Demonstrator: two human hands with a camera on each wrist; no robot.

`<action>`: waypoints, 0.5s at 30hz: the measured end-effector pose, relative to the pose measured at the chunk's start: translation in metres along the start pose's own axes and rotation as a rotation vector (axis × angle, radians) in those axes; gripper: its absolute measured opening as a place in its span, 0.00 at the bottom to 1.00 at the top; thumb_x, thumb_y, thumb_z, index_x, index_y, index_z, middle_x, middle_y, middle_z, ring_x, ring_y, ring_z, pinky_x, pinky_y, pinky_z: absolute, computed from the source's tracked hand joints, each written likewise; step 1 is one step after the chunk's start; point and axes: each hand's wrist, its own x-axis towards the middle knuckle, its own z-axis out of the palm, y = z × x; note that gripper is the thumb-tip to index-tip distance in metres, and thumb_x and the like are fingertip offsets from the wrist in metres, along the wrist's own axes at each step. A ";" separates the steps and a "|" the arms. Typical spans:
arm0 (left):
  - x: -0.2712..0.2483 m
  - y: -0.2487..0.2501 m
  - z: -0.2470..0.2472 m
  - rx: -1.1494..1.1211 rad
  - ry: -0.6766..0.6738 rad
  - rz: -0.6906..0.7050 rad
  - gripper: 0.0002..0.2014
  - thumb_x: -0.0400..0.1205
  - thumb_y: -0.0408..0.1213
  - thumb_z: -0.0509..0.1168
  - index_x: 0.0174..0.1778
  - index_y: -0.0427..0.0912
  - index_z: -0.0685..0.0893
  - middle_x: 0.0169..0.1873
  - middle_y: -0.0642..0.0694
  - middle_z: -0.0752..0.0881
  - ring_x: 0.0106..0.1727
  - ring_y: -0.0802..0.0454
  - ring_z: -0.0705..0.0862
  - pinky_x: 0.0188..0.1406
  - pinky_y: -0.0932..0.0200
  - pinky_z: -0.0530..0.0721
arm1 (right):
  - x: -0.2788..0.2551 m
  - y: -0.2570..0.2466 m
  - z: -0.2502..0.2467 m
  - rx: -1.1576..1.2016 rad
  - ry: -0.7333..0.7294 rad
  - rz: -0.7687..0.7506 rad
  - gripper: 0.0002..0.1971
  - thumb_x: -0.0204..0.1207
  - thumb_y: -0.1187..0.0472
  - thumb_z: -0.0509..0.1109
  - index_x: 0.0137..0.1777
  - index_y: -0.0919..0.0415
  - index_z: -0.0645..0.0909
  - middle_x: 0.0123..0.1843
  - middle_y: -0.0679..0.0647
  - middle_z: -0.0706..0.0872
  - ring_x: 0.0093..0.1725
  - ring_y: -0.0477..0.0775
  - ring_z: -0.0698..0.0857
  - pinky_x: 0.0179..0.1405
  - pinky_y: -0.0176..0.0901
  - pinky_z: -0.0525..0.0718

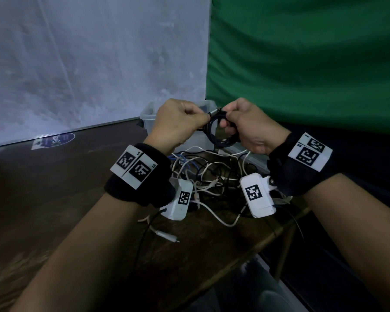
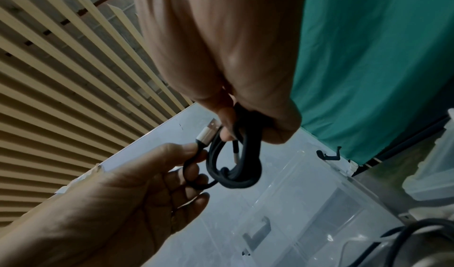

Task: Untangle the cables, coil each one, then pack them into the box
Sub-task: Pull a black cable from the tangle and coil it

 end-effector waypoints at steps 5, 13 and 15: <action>0.000 -0.001 0.001 -0.034 -0.026 0.012 0.05 0.71 0.41 0.75 0.30 0.50 0.88 0.23 0.47 0.85 0.29 0.45 0.78 0.33 0.40 0.82 | 0.000 0.003 0.002 -0.055 -0.011 -0.035 0.13 0.83 0.74 0.50 0.43 0.57 0.67 0.32 0.58 0.77 0.26 0.47 0.67 0.24 0.36 0.66; 0.000 0.001 -0.001 0.012 -0.091 -0.041 0.05 0.78 0.37 0.71 0.37 0.43 0.87 0.31 0.42 0.83 0.32 0.49 0.77 0.34 0.60 0.74 | 0.004 0.007 0.002 -0.189 -0.006 -0.090 0.11 0.83 0.72 0.52 0.42 0.58 0.68 0.30 0.54 0.80 0.27 0.49 0.71 0.28 0.39 0.68; 0.000 0.001 -0.001 0.027 -0.089 -0.071 0.07 0.77 0.38 0.71 0.35 0.41 0.87 0.30 0.41 0.82 0.24 0.56 0.73 0.24 0.67 0.70 | 0.004 0.007 0.001 -0.215 0.011 -0.107 0.12 0.83 0.71 0.53 0.41 0.57 0.68 0.30 0.54 0.81 0.28 0.49 0.73 0.29 0.40 0.70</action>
